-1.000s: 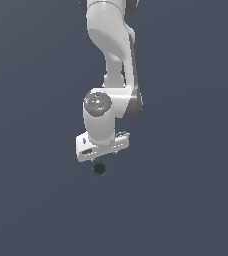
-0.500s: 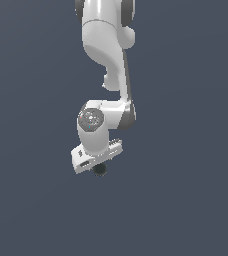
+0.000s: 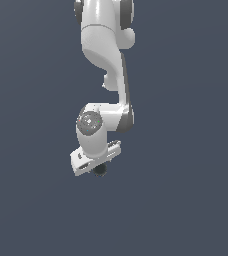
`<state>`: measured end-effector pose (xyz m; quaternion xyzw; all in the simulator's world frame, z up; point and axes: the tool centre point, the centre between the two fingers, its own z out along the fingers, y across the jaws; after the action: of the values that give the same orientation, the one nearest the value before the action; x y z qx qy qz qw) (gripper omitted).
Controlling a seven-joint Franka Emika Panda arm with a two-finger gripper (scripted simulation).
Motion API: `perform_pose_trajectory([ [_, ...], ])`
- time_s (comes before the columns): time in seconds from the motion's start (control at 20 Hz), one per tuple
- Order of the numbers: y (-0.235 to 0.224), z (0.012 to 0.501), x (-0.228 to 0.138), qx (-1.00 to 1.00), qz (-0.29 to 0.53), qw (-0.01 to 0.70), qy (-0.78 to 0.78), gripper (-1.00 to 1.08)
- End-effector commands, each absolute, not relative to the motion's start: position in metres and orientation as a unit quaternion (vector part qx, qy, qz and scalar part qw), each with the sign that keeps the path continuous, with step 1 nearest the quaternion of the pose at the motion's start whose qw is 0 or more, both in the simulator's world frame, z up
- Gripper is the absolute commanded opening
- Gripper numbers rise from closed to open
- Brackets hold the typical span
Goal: Pick up the object and move it to a goal position.
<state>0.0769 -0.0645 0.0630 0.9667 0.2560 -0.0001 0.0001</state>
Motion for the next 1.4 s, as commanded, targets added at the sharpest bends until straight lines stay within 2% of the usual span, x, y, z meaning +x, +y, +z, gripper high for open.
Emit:
perform_pose_trajectory([
  [0.0, -0.064, 0.058, 0.077, 0.967, 0.000, 0.000, 0.256, 1.00],
  [0.4, -0.065, 0.020, 0.076, 0.966, 0.000, 0.000, 0.258, 1.00],
  [0.7, -0.065, 0.014, 0.077, 0.966, 0.000, 0.000, 0.258, 1.00],
  [0.75, -0.065, 0.014, 0.077, 0.966, 0.000, 0.000, 0.258, -1.00],
  [1.35, -0.065, 0.014, 0.077, 0.966, 0.000, 0.000, 0.258, -1.00],
])
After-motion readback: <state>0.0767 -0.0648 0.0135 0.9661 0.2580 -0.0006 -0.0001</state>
